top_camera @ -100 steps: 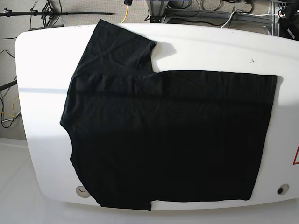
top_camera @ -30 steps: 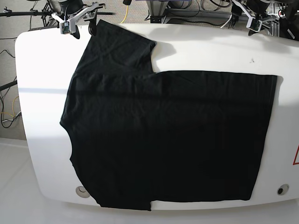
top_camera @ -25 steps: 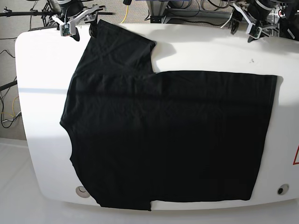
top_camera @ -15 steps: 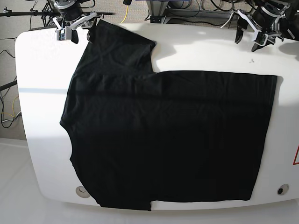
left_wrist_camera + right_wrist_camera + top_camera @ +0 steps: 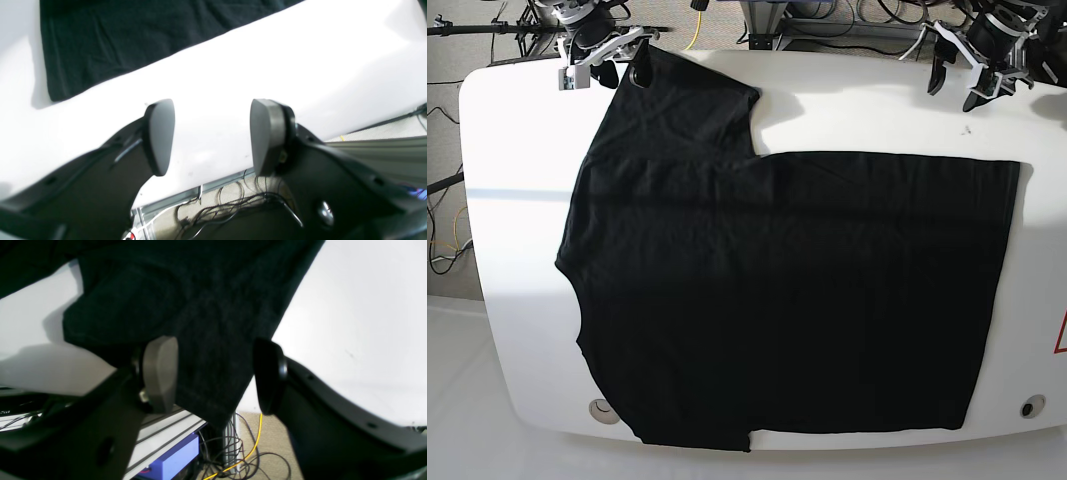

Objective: Fold the T-shirt properly
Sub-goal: 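Lower both grippers toward the collar-edge corners of the black T-shirt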

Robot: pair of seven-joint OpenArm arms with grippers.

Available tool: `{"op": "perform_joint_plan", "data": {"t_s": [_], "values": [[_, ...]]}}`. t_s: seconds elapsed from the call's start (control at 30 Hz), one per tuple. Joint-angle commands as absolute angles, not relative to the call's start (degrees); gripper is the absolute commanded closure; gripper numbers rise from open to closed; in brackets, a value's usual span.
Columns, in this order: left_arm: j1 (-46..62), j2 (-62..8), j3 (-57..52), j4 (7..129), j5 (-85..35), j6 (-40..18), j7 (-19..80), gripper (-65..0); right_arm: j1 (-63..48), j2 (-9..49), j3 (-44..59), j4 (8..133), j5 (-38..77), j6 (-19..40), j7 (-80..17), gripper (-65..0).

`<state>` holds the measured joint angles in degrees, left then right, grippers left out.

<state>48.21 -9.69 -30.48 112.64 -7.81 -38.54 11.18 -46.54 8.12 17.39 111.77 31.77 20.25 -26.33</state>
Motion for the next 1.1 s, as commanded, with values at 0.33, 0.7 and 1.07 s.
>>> {"op": "perform_joint_plan", "data": {"t_s": [0.33, 0.7, 1.07], "values": [[44.31, -11.24, -34.08, 113.26, -9.43, -38.25, 14.32, -32.6, -40.95, 8.62, 19.13, 110.69, 33.08, 21.76, -31.19, -35.3], [42.62, -14.43, -33.19, 112.71, -8.85, -37.74, 13.83, -33.2, -37.12, 8.7, 21.02, 108.74, 33.97, 21.45, -33.25, -36.3], [43.37, -14.41, -33.35, 112.57, -9.16, -37.05, 13.2, -33.2, -38.15, 7.6, 18.78, 106.21, 33.94, 21.73, -32.38, -35.7]]}}
